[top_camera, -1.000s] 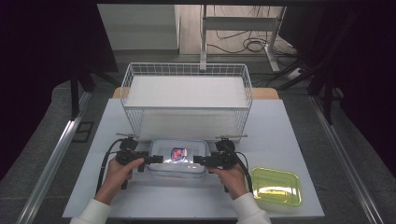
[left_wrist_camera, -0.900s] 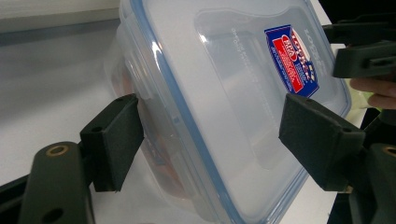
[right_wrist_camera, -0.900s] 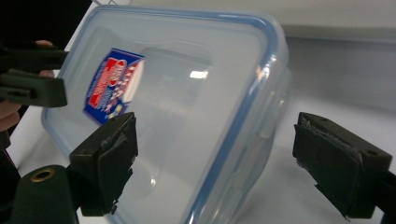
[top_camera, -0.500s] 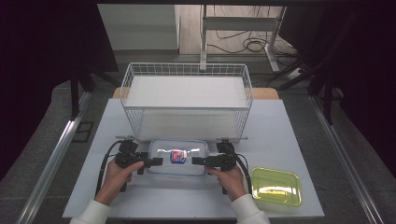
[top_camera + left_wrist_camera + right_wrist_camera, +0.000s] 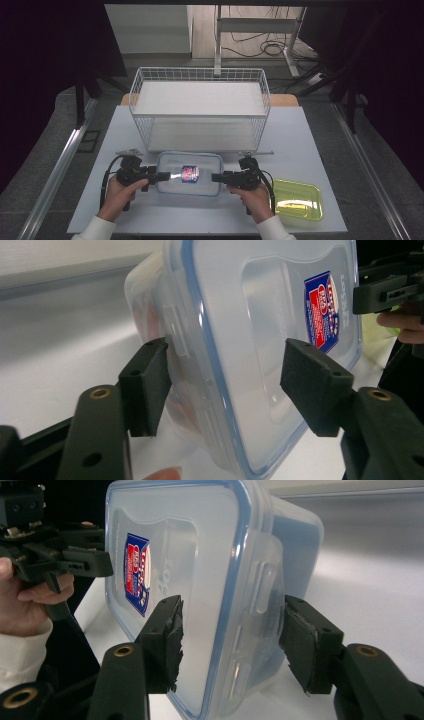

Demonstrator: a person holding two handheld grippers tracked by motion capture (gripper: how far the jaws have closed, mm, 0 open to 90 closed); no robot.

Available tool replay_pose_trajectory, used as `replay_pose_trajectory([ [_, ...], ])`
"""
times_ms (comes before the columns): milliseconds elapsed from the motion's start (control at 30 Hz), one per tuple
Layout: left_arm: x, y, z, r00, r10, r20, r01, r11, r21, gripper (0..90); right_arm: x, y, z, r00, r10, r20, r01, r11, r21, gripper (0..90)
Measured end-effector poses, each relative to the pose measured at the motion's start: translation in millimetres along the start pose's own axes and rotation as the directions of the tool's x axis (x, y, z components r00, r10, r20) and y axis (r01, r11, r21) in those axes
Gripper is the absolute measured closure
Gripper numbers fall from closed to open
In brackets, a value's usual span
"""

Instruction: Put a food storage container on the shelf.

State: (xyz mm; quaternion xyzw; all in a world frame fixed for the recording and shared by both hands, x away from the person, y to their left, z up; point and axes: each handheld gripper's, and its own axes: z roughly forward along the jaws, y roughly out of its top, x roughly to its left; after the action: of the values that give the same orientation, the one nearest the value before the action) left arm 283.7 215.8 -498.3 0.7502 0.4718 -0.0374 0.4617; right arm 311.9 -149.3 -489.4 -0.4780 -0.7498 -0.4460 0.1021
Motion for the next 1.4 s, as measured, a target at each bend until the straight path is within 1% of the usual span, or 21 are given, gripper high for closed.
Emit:
replay_pose_trajectory([
  [67, 0.7, -2.9, -3.0, 0.9999, 0.004, 0.014, -0.004, 1.0, -0.009, 41.5, 1.8, -2.8, -2.1, 0.9998, -0.02, -0.002, 0.02, 1.0, -0.005, 45.7],
  [100, 0.7, -2.9, -3.0, 0.9999, 0.004, 0.014, -0.004, 1.0, -0.009, 42.0, 1.8, -2.8, -2.1, 0.9998, -0.02, -0.002, 0.02, 1.0, -0.005, 45.7],
  [133, 0.2, -3.9, -3.8, 0.9998, 0.01, 0.015, -0.01, 0.9999, -0.011, 42.0, 2.4, -3.7, -2.7, 0.9995, -0.03, -0.001, 0.03, 1.0, -0.008, 47.0],
  [200, -0.7, -5.8, -5.6, 0.9996, 0.024, 0.017, -0.024, 0.9996, -0.015, 43.5, 1.5, -6.4, -5.3, 0.9988, -0.045, -0.019, 0.044, 0.999, -0.012, 48.6],
  [233, -0.8, -6.5, -6.4, 0.9995, 0.027, 0.019, -0.027, 0.9995, -0.015, 43.5, 1.5, -6.4, -5.3, 0.9988, -0.045, -0.019, 0.044, 0.999, -0.012, 48.6],
  [300, -0.7, -8.2, -7.8, 0.9992, 0.029, 0.026, -0.028, 0.9994, -0.02, 44.9, 2.8, -8.5, -6.6, 0.998, -0.059, -0.019, 0.059, 0.998, -0.016, 48.9],
  [333, 0.0, -10.1, -8.6, 0.9989, 0.033, 0.033, -0.033, 0.9991, -0.027, 45.3, 3.2, -9.2, -6.8, 0.9978, -0.064, -0.019, 0.063, 0.998, -0.02, 48.9],
  [400, -0.1, -10.8, -9.1, 0.9989, 0.031, 0.037, -0.03, 0.9991, -0.029, 45.7, 3.4, -10.1, -6.7, 0.9976, -0.066, -0.019, 0.066, 0.997, -0.027, 48.9],
  [533, -0.1, -13.4, -10.9, 0.9982, 0.039, 0.045, -0.037, 0.9987, -0.036, 46.9, 3.6, -14.1, -7.1, 0.9968, -0.077, -0.022, 0.076, 0.996, -0.049, 48.9],
  [600, -0.8, -14.8, -12.4, 0.9977, 0.048, 0.047, -0.047, 0.9984, -0.033, 47.8, 4.4, -15.1, -7.7, 0.9956, -0.091, -0.022, 0.09, 0.995, -0.051, 48.8],
  [667, -0.7, -15.3, -12.8, 0.9975, 0.053, 0.047, -0.051, 0.9981, -0.034, 48.0, 4.4, -15.5, -7.8, 0.9954, -0.093, -0.023, 0.092, 0.994, -0.052, 48.8],
  [800, 0.8, -18.1, -14.0, 0.9969, 0.048, 0.063, -0.045, 0.998, -0.046, 49.2, 4.4, -16.6, -8.0, 0.9942, -0.104, -0.026, 0.103, 0.993, -0.058, 48.7],
  [1000, 1.3, -18.5, -14.4, 0.9964, 0.054, 0.066, -0.051, 0.9976, -0.047, 49.5, 4.4, -16.9, -8.1, 0.9942, -0.104, -0.027, 0.103, 0.993, -0.059, 48.7],
  [1100, 3.5, -19.3, -15.0, 0.9957, 0.042, 0.083, -0.038, 0.9979, -0.052, 51.3, 3.9, -17.1, -8.3, 0.9942, -0.105, -0.025, 0.103, 0.993, -0.064, 48.6],
  [1167, 3.1, -19.5, -15.0, 0.9962, 0.041, 0.077, -0.037, 0.9979, -0.053, 51.3, 3.2, -17.3, -8.0, 0.9944, -0.102, -0.029, 0.1, 0.993, -0.067, 48.6],
  [1300, 2.9, -19.9, -14.9, 0.9963, 0.042, 0.076, -0.037, 0.9977, -0.057, 51.2, 4.4, -18.0, -8.2, 0.995, -0.098, -0.021, 0.096, 0.993, -0.072, 48.7],
  [1333, 2.2, -20.2, -14.4, 0.9967, 0.034, 0.074, -0.029, 0.9976, -0.062, 51.2, 4.6, -18.1, -8.2, 0.9953, -0.095, -0.019, 0.093, 0.993, -0.073, 48.7],
  [1400, 1.3, -20.8, -13.6, 0.9965, 0.03, 0.078, -0.026, 0.9977, -0.062, 51.2, 4.0, -18.6, -9.1, 0.9963, -0.083, -0.022, 0.081, 0.994, -0.076, 48.7],
])
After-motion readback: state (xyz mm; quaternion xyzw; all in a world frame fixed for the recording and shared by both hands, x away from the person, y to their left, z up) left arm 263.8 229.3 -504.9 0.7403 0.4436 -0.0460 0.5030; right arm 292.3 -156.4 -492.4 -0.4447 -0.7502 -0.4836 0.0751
